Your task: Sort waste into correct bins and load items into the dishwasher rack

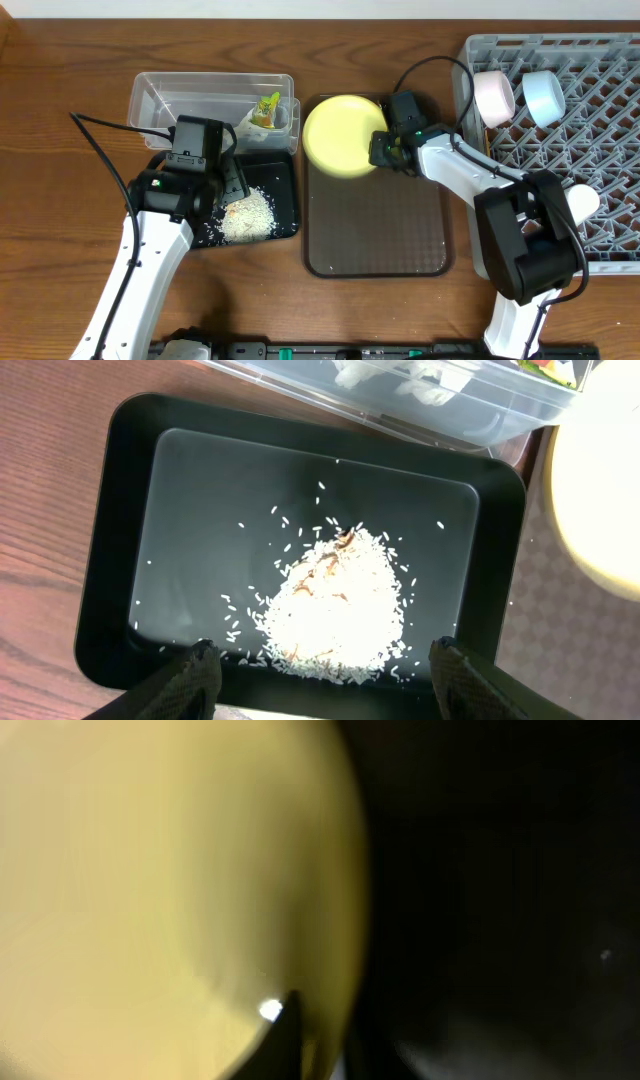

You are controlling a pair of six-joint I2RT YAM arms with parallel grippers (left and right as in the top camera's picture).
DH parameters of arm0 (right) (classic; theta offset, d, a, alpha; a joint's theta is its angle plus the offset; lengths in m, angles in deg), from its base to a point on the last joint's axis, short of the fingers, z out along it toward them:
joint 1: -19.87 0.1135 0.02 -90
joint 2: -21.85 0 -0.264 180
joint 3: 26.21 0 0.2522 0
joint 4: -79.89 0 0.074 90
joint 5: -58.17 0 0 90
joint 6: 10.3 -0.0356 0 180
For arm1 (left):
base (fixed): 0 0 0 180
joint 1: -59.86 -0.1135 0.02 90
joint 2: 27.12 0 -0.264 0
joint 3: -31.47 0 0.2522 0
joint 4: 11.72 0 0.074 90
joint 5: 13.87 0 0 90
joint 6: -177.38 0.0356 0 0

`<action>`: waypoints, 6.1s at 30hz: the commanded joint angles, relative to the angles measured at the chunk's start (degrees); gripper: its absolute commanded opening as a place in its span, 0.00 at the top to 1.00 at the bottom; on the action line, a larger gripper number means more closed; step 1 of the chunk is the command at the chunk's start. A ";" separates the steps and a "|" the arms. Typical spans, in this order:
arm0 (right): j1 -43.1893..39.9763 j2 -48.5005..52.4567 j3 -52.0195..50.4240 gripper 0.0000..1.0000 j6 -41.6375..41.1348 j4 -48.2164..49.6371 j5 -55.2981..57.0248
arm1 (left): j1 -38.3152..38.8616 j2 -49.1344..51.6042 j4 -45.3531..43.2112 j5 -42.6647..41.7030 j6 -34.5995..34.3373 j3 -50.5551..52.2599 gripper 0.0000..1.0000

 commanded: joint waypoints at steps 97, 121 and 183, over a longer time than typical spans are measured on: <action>-22.45 -91.36 -32.52 0.01 23.34 -31.30 1.99 | 3.45 -53.83 7.98 -5.57 8.57 9.46 0.06; -20.92 -99.58 -33.20 0.01 23.32 -42.23 2.05 | 3.45 -53.92 8.00 -5.57 8.57 9.49 0.05; -16.87 -114.38 -70.95 0.01 24.44 16.85 0.87 | 2.19 -55.15 8.15 0.33 11.19 14.99 0.04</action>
